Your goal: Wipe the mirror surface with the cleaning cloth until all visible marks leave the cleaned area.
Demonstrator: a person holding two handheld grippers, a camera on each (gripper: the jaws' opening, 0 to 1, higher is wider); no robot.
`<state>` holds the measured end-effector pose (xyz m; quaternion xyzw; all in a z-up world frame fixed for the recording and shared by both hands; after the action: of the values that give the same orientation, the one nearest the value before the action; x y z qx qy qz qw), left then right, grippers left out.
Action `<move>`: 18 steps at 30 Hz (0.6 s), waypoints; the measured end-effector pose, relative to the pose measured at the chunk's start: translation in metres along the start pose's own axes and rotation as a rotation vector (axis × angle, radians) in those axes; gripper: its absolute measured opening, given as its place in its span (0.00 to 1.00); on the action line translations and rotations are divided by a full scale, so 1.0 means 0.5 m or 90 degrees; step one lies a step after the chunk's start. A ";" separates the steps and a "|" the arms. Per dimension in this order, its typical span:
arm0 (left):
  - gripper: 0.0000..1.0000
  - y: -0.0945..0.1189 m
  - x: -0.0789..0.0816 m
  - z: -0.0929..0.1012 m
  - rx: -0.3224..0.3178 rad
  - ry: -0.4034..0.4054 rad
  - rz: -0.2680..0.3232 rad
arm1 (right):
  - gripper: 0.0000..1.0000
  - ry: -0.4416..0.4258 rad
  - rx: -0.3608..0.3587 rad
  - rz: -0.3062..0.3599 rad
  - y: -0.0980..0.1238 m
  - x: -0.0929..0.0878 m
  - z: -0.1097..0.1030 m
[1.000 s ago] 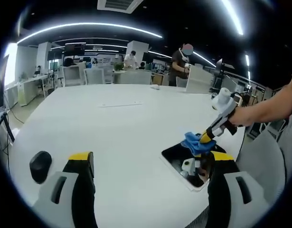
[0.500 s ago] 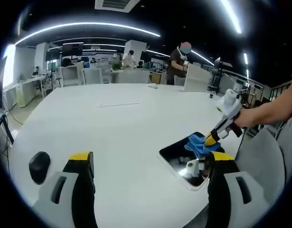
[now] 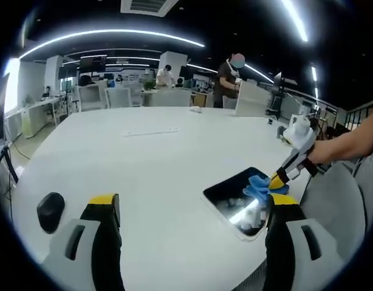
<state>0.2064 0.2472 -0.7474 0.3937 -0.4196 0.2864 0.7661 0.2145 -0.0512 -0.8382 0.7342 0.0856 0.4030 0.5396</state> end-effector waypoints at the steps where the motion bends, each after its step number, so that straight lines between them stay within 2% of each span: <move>1: 0.99 0.001 -0.002 0.000 0.001 0.000 -0.001 | 0.00 -0.002 0.002 0.000 0.003 -0.004 -0.004; 12: 0.99 0.007 -0.044 0.002 0.007 -0.040 -0.047 | 0.00 0.009 0.008 0.001 0.017 -0.026 -0.031; 18: 0.99 0.016 -0.048 0.016 0.007 -0.025 -0.047 | 0.00 0.009 0.024 -0.008 0.018 -0.034 -0.038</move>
<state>0.1853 0.2424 -0.7624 0.4189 -0.4183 0.2525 0.7653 0.1874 -0.0504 -0.8370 0.7409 0.1019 0.4034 0.5273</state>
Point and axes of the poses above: the point that each gripper's makers call its tool centre point, and the gripper's own axes: y roughly backward along the fingers, z roughly to its right, x roughly out of its top, the point moved 5 cm from there along y, roughly backward along the fingers, and after that the axes turned 12 degrees about y, right-handed, at the moved point
